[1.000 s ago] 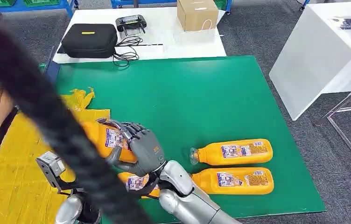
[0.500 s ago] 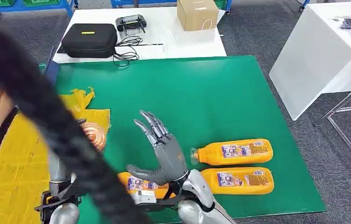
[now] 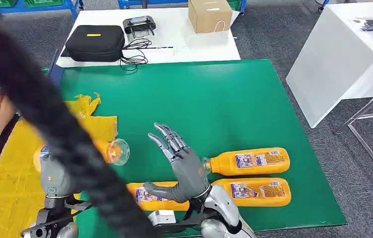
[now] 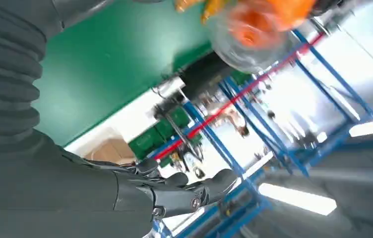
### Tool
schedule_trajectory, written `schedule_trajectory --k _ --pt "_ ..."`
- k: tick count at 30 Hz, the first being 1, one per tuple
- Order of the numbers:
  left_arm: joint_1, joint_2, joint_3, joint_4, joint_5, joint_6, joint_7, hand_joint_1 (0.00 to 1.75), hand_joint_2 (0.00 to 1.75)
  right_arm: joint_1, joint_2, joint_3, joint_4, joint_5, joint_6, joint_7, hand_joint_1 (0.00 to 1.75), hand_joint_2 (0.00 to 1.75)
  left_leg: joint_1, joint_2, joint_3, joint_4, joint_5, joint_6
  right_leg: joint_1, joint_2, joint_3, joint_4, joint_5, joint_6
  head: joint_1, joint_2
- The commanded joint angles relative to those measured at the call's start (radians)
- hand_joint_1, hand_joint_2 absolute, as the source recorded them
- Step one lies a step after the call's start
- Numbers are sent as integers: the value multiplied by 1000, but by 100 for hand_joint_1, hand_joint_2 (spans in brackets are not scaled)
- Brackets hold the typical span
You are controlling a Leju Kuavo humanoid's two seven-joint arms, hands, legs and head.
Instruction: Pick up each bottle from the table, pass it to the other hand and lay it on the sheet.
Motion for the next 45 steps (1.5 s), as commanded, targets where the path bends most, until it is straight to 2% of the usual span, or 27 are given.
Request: schedule_trajectory --k 1,6,10,11,14,16,17,18,22,25,27,31,35,37,39,41,43,45 --pt "-196 46 -28 443 -33 -67 102 175 175 -22 -88 60 45 86 106 61 0 175 1 -3 6 -2 0 0 1 -4 7 -3 -1 -1 0 0" --pt "-402 -13 6 815 -27 -17 168 175 175 -49 -132 152 90 107 204 92 0 175 1 -5 6 -3 1 0 1 -6 8 -4 0 -1 0 0" --pt "-550 -36 53 1063 0 40 188 175 175 -86 -142 209 117 41 258 76 0 175 0 -3 3 -1 2 1 0 -4 5 -2 0 0 0 0" --pt "-565 -37 67 1083 5 50 196 175 175 -98 -140 220 127 30 267 71 0 175 2 -4 7 -1 0 0 3 -5 11 -3 -1 -1 0 0" --pt "-637 -34 156 1144 76 63 190 175 175 -157 -113 255 200 28 275 69 0 175 1 -1 2 0 1 1 1 -1 4 -1 1 0 0 0" --pt "-656 -27 189 1161 89 68 207 175 175 -174 -97 283 244 42 282 77 0 175 2 1 4 1 0 0 3 -1 7 -1 0 -1 0 0" --pt "-657 -15 200 1169 93 66 211 65 175 -188 -95 313 280 56 293 82 0 175 2 1 4 0 0 0 2 0 6 -1 0 -1 0 0" --pt "-653 0 197 1176 75 69 224 0 175 -203 -94 337 309 62 294 85 0 175 2 1 4 0 1 0 2 0 5 -1 1 -1 0 0" --pt "-632 21 204 1180 67 81 222 0 175 -218 -88 364 358 61 274 89 0 175 1 4 6 -1 -1 0 2 3 7 -2 0 -1 0 0" --pt "-617 25 194 1179 47 69 244 0 175 -219 -87 369 366 51 273 94 0 175 1 1 5 0 0 1 2 0 6 -1 0 0 0 0" --pt "-583 29 179 1170 -6 37 298 0 175 -234 -77 389 404 114 236 156 0 175 1 3 6 0 -1 1 2 2 7 -1 0 -1 0 0" --pt "-557 17 214 1172 36 -7 260 0 175 -250 -57 380 461 148 217 206 0 175 2 6 9 -1 -2 1 3 4 10 -2 0 -1 0 0" --pt "-548 9 228 1166 62 -35 226 0 175 -245 -60 358 470 160 205 229 0 175 1 5 7 -2 0 0 2 3 8 -2 0 -1 0 0" --pt "-526 -15 250 1123 128 -43 150 0 175 -229 -56 331 475 214 190 275 0 175 1 4 9 -2 -1 0 2 2 10 -2 0 -1 0 0" --pt "-515 -22 246 1098 137 -52 149 0 175 -223 -53 322 476 227 189 282 0 175 0 1 8 -2 0 1 0 1 8 -1 0 0 0 0" --pt "-475 -43 253 1007 209 -18 71 0 175 -206 -42 290 478 317 167 369 0 175 1 2 10 -2 -1 0 2 1 12 -3 0 -1 0 0" --pt "-378 -92 269 774 377 58 -52 0 175 -177 -27 249 469 397 158 424 0 175 0 1 8 -2 0 1 0 0 9 -1 0 0 0 0" --pt "-336 -96 242 671 375 21 -17 0 175 -170 -22 238 466 408 162 424 0 175 0 1 9 -2 0 1 0 -1 10 -2 -1 0 0 0"
